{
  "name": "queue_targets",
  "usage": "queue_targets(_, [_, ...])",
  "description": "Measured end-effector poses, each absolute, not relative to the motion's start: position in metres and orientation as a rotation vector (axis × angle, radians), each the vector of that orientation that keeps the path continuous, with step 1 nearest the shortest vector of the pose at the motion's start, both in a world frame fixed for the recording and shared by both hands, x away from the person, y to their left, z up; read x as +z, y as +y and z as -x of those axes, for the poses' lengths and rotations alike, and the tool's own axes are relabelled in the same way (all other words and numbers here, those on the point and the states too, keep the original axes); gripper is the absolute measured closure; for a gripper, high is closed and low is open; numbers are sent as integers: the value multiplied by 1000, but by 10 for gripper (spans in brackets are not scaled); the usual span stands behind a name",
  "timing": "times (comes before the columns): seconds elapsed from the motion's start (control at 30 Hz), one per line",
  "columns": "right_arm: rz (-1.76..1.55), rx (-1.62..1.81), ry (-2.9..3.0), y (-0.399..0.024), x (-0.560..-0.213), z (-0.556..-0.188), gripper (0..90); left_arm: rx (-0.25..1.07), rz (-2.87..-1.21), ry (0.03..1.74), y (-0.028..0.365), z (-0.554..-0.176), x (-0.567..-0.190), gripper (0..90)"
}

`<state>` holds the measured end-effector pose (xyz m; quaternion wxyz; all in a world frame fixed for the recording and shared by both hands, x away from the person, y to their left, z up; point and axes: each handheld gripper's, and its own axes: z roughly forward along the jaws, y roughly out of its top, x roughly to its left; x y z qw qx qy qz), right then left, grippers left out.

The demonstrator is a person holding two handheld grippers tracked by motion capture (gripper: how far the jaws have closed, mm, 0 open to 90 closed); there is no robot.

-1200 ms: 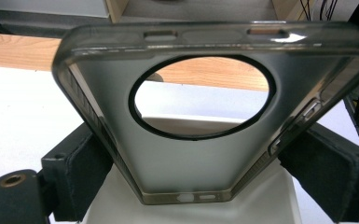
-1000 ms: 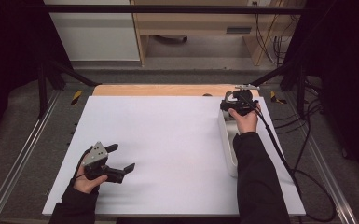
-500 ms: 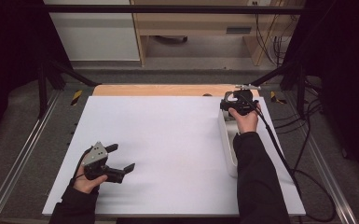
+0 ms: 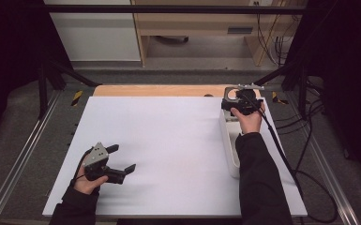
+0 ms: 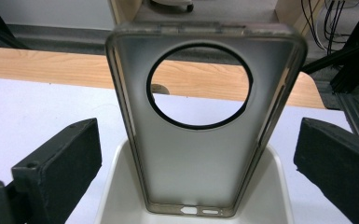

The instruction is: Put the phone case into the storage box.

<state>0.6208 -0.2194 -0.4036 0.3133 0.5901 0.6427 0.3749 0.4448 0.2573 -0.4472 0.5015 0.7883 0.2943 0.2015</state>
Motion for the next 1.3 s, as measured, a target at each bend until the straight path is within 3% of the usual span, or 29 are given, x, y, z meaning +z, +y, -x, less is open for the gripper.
queue_targets(0.47, [-1462,1116,1752,-215,-387,-592,14,477,-1902,702,256,-444,-447,0])
queue_targets(1.3, [-1128,1468,1870,-211,-357,-503,4,446,-1849,712,255,-444,-445,0])
